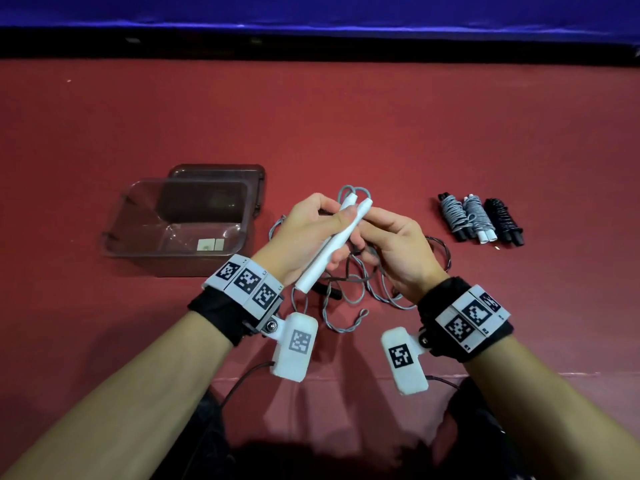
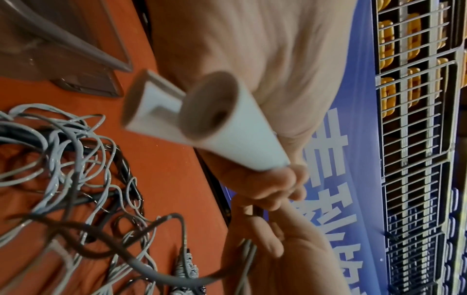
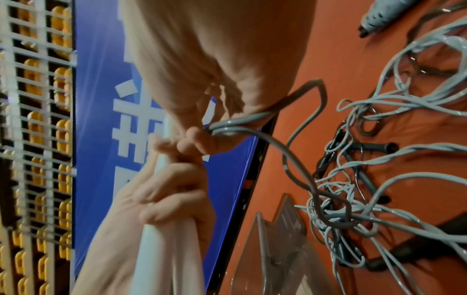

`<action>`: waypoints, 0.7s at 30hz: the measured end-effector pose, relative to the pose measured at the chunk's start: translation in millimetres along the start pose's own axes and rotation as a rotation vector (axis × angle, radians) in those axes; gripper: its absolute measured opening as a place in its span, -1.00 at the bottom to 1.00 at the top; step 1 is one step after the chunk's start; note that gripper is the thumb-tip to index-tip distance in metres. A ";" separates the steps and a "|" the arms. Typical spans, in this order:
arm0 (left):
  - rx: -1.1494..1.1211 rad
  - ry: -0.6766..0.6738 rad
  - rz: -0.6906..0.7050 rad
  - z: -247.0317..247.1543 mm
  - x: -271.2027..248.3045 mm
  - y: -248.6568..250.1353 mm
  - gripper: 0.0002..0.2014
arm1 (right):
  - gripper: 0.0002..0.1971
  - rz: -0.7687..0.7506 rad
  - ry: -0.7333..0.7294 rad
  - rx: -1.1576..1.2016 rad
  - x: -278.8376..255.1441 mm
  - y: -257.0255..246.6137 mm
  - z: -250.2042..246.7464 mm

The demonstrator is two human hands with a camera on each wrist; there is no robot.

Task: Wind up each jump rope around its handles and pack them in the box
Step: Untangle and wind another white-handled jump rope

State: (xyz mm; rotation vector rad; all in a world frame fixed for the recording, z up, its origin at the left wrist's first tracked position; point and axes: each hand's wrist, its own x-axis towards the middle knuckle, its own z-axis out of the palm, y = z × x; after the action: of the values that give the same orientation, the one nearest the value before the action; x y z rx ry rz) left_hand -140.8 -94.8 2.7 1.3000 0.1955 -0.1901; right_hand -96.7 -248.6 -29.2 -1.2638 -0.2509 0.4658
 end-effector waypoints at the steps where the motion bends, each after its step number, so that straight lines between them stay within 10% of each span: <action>1: -0.014 0.028 -0.011 0.1 0.7 -1.7 -0.73 | -0.84 0.009 -0.015 -0.016 0.2 -0.3 -0.3; 9: 0.090 -0.160 -0.083 -8.9 -2.3 2.6 -0.81 | -0.84 0.044 -0.083 -0.199 -6.0 -4.6 -14.0; 21: 0.610 0.019 0.015 -1.0 4.2 -16.7 -0.70 | -0.74 -0.030 0.140 -0.356 -8.7 -2.1 7.4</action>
State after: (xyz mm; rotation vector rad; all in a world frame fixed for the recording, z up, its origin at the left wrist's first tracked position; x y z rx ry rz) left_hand -140.9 -98.3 -14.2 1.9094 0.1480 -0.2342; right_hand -107.1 -246.8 -24.4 -1.6313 -0.2404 0.3129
